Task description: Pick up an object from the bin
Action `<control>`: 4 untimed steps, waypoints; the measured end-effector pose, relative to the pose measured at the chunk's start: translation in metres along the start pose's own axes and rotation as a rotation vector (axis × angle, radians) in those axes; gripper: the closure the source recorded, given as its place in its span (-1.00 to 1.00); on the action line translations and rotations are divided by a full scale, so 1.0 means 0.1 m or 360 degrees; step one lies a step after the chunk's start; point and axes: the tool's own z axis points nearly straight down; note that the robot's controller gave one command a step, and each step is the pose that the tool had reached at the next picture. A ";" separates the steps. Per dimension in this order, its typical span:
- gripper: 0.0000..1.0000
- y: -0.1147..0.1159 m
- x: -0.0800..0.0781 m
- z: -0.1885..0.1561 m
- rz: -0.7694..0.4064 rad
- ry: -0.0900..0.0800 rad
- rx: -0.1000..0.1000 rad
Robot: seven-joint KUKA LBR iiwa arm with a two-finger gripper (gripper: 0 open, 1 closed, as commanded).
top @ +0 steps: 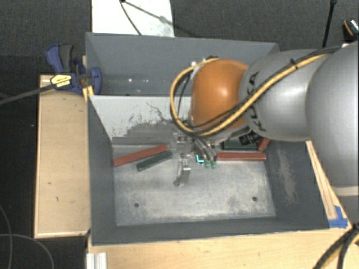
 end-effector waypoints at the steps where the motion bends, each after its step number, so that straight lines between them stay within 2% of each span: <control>1: -1.00 0.91 -0.20 0.65 -0.0008 -0.0009 -0.0007; 2: -1.00 1.31 -0.21 0.31 -0.0507 -0.0020 -0.0004; 3: -1.00 1.04 -0.28 0.24 -0.0064 -0.0015 -0.0001; 4: -1.00 1.02 -0.26 0.63 -0.0408 -0.0007 0.0001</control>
Offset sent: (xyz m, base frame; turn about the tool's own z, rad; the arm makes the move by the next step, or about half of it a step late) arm 0.0205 0.0860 -0.0630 0.0010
